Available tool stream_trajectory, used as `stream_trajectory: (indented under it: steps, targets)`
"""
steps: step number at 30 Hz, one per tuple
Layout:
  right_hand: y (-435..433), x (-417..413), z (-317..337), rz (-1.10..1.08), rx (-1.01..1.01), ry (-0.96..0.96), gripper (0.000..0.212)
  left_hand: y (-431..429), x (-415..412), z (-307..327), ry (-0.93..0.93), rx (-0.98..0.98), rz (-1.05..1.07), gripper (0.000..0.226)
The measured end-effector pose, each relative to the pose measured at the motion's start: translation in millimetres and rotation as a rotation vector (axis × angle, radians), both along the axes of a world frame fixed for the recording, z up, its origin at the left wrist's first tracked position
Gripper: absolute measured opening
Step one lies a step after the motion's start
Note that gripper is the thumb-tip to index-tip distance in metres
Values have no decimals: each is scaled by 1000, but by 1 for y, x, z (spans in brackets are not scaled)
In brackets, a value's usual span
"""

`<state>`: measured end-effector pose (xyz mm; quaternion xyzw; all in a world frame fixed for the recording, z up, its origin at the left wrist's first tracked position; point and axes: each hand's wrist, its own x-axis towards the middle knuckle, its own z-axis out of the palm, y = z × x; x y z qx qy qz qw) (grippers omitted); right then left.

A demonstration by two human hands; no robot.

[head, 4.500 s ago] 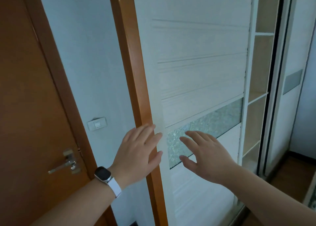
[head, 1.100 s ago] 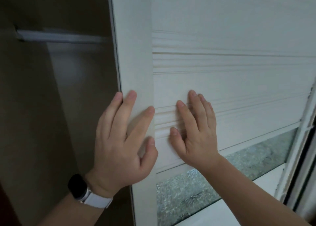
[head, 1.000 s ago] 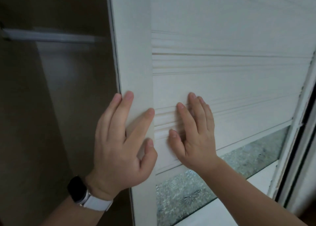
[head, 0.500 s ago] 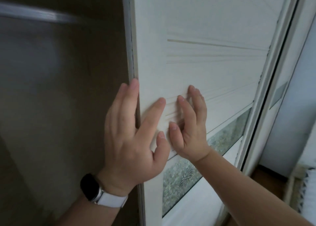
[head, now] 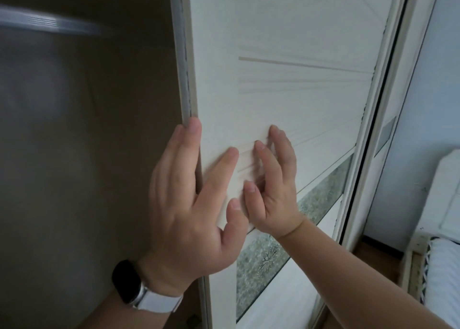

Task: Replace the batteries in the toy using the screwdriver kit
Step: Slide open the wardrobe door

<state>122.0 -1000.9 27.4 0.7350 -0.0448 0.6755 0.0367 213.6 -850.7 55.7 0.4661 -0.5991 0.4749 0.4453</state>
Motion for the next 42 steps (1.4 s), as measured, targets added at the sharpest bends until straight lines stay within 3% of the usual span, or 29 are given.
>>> stream_trajectory:
  steps: [19, 42]
  targets:
    - [-121, -52, 0, -42, -9, 2, 50, -127, -47, 1, -48, -22, 18, 53]
    - [-207, -87, 1, -139, -22, -7, 49, -215, -81, 4, -44, -8, -2, 46]
